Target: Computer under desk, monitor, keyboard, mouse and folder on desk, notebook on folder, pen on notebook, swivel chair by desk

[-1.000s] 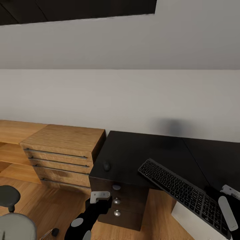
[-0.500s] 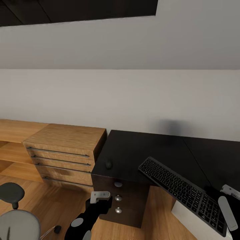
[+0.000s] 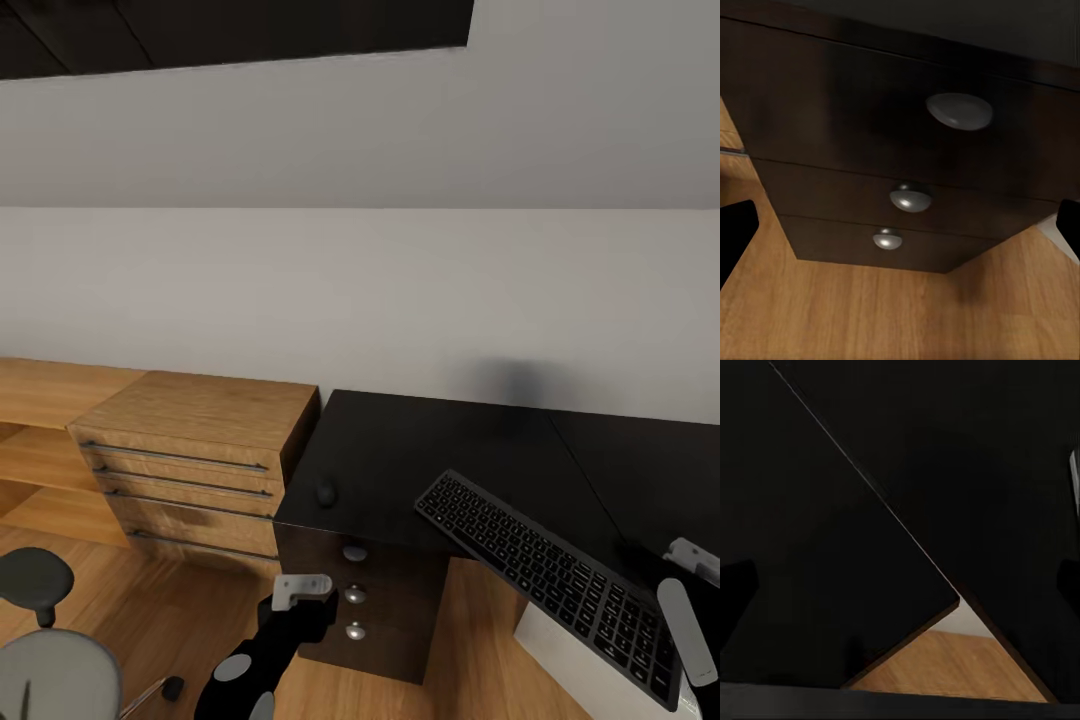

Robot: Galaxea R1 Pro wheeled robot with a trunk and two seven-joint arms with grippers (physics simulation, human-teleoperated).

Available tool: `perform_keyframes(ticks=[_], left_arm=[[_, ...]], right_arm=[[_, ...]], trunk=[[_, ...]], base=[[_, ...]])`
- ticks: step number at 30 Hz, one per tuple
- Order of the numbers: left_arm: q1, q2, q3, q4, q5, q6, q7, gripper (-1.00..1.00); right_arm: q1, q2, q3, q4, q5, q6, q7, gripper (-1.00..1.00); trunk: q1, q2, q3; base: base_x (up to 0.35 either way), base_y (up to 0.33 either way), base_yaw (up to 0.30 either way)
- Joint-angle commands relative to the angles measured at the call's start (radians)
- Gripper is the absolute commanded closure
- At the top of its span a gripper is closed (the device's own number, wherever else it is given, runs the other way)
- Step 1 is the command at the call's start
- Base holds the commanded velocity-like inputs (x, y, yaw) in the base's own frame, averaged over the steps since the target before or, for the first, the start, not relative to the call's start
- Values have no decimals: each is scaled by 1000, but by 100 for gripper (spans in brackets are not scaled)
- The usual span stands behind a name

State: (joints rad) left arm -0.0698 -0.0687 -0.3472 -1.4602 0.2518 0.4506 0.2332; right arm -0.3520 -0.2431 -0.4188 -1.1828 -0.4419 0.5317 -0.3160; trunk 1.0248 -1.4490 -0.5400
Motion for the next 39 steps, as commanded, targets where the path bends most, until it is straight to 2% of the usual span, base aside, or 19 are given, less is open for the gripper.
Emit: perform_keyframes(ticks=[1, 3, 4, 5, 14, 15, 22, 30, 37, 39], left_arm=[[-1, 0, -3, -1, 11, 3, 9, -100], [-1, 0, -7, -2, 11, 3, 9, -100], [-1, 0, -10, -1, 11, 3, 9, -100], [-1, 0, -11, -1, 11, 3, 9, -100], [-1, 1, -10, -2, 9, 3, 10, -100], [-1, 1, -10, -2, 9, 3, 10, -100], [-1, 1, -10, -2, 10, 3, 12, -100], [-1, 1, -10, -2, 10, 3, 14, -100], [-1, 1, -10, -2, 11, 3, 12, -100], [-1, 1, -10, -2, 11, 3, 13, -100]], right_arm=[[0, 1, 0, -23, -11, 3, -9, -100], [2, 7, -2, -86, -11, 4, -10, -100], [6, 19, -3, -172, -11, 9, -10, -100], [8, 24, -3, -198, -11, 11, -11, -100], [20, 69, -3, -286, -12, 59, -12, -100], [23, 89, -4, -306, -14, 95, -11, -100], [25, 105, -7, -317, -27, 122, -11, -100], [29, 120, -8, -316, -111, 128, -11, -100], [42, 128, -8, -259, -209, 126, -9, -100], [43, 129, -7, -251, -218, 126, -8, -100]], trunk=[[0, -1, -1], [0, -1, -1], [0, -1, -1], [0, -1, -1], [0, -1, -1], [0, -1, -1], [0, -1, -1], [0, -1, -1], [0, -1, -1], [0, -1, -1]], base=[[0, 0, 0], [0, 0, 0], [0, 0, 0], [0, 0, 0], [-70, 0, 0], [-280, 0, 0], [-314, 0, 0], [-332, 0, 0], [-334, 0, 0], [-335, 0, 0]])
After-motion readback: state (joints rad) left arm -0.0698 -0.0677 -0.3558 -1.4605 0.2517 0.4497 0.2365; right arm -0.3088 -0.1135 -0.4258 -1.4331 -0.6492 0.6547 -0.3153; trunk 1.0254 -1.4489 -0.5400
